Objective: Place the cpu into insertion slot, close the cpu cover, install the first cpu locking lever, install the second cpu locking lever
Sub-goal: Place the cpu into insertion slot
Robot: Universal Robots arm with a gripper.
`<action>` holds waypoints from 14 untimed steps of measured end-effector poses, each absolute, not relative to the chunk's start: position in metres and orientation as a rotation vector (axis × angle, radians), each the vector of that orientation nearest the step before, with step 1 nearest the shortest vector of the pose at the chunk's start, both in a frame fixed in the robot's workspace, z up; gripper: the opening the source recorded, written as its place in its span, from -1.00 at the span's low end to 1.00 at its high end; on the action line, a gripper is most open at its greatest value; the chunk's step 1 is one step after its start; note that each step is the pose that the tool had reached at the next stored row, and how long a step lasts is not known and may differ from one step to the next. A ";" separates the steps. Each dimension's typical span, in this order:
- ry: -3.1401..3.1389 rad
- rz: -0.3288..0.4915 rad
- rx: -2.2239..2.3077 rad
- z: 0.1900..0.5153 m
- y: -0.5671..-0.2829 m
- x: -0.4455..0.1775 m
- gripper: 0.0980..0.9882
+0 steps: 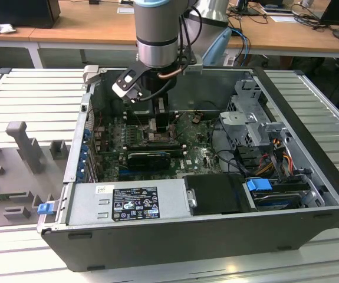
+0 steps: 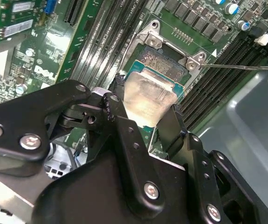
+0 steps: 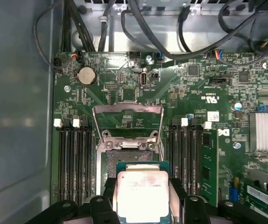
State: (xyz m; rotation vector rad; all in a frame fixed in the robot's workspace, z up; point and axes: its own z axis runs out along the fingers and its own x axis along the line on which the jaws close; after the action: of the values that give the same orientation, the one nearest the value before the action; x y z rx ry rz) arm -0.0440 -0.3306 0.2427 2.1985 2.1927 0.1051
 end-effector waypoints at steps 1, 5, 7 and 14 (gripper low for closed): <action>2.193 0.105 2.199 0.239 -0.330 -0.044 -0.02; 2.193 0.105 2.198 0.228 -0.328 -0.044 -0.02; 2.193 0.105 2.198 0.224 -0.327 -0.045 -0.02; 2.181 0.105 2.210 0.212 -0.326 -0.047 -0.02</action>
State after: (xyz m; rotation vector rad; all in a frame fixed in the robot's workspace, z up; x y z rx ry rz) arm -0.0469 -0.3265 0.2121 2.2099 2.1814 0.1046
